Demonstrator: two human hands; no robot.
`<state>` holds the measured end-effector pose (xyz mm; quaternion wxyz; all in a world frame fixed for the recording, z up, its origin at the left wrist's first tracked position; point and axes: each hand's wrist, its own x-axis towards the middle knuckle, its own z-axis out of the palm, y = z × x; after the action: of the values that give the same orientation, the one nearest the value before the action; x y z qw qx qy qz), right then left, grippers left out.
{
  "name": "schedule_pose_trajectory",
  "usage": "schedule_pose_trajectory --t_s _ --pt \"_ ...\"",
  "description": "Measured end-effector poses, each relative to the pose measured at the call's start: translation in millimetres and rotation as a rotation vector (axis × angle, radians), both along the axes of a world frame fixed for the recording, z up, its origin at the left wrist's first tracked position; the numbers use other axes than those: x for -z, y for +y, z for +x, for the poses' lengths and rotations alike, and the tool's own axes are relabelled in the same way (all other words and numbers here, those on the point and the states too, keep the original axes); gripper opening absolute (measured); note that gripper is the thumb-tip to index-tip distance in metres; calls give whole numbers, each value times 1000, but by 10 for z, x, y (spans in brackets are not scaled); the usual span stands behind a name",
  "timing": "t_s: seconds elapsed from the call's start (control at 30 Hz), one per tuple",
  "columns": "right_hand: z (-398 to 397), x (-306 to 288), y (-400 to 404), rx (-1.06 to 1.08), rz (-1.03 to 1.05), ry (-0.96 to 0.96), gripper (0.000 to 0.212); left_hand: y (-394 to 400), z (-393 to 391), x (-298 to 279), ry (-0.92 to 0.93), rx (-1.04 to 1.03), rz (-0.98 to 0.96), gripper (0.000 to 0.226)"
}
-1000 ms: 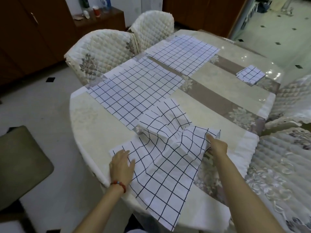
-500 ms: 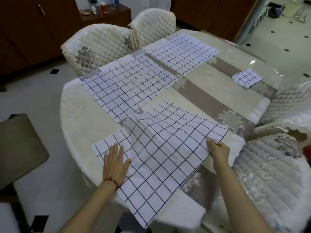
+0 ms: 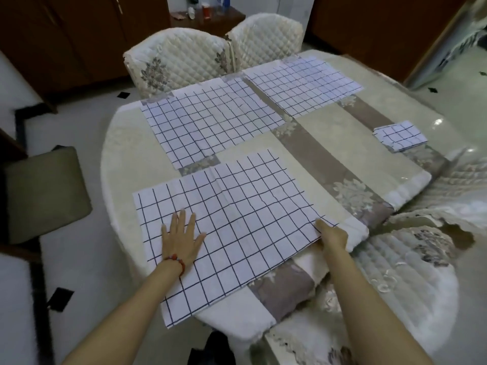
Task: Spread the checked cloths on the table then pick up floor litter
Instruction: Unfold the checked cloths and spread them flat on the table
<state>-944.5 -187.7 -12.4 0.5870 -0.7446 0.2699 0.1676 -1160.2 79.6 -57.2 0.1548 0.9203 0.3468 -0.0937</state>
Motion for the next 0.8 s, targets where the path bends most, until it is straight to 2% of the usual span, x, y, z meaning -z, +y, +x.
schedule_pose_trajectory --t_s 0.07,0.2,0.27,0.33,0.4,0.5,0.67,0.8 --pt "69 -8 26 -33 -47 -35 47 -30 5 49 2 -17 29 64" --pt "177 -43 -12 -106 -162 -76 19 -75 33 112 -17 -51 59 65" --pt "263 -48 -81 -167 -216 -65 21 -111 71 107 -6 -64 57 65" --pt "359 -46 -155 -234 -236 -51 13 -143 129 89 7 -71 57 65" --pt "479 -53 -233 -277 -265 -58 17 -192 229 72 17 -68 51 66" --pt "699 -59 -370 -331 -297 -110 10 -344 428 51 22 -78 40 66" --pt "1190 -41 -528 -438 -290 -179 23 -728 781 48 27 -144 42 65" --pt "1557 -9 -630 -513 -300 -214 9 -878 1067 68 34 -184 65 66"
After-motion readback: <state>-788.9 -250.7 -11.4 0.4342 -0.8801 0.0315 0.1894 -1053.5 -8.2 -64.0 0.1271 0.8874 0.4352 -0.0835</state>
